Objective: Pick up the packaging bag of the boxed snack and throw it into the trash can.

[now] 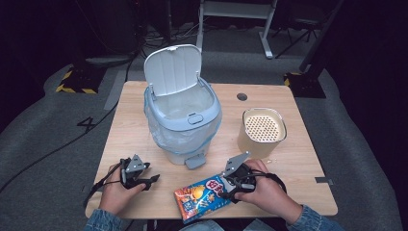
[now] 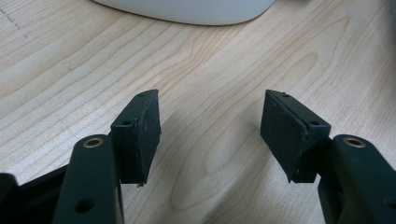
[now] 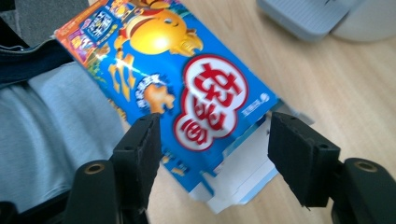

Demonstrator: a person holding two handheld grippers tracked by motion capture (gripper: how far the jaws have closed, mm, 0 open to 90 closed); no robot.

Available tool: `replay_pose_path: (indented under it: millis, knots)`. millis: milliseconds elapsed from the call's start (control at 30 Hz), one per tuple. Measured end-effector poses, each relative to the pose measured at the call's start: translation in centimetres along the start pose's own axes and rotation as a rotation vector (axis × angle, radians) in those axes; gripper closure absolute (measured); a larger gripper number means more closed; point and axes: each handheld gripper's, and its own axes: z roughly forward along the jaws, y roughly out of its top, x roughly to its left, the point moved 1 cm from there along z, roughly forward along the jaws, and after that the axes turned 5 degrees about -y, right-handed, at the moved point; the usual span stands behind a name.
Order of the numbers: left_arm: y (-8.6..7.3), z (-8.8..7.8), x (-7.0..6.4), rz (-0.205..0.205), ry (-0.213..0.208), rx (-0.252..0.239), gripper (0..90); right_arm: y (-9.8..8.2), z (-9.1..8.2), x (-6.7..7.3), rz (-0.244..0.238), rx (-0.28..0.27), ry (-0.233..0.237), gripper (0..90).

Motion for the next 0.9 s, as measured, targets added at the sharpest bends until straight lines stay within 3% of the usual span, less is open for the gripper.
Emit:
replay_pose_path:
  millis: [67, 267, 500, 567, 700, 833, 900]
  knots:
    - [0.0, 0.0, 0.0, 0.0, 0.0, 0.0, 38.2, 0.2, 0.3, -0.1, -0.059, -0.029, -0.008, 33.8]
    - [0.0, 0.0, 0.0, 0.0, 0.0, 0.0, 38.2, 0.8, 2.1, 0.0, -0.133, -0.004, 0.017, 33.7]
    - [0.0, 0.0, 0.0, 0.0, 0.0, 0.0, 38.1, 1.1, 3.4, 0.2, -0.154, 0.03, 0.022, 39.9]
    - [0.0, 0.0, 0.0, 0.001, 0.0, 0.0, 38.1, 1.2, 3.6, 0.4, -0.176, 0.051, 0.025, 51.3]
    - [0.0, 0.0, 0.0, 0.005, 0.003, 0.001, 38.1, 1.2, 4.0, 1.0, -0.198, 0.066, 0.044, 49.7]
    - [0.0, 0.0, 0.0, 0.004, 0.002, 0.001, 38.1, 1.2, 3.5, 1.4, -0.195, 0.032, 0.014, 39.9]
    - [0.0, 0.0, 0.0, 0.004, 0.002, 0.001, 38.1, 1.3, 3.3, 1.4, -0.197, 0.018, 0.01, 39.6]
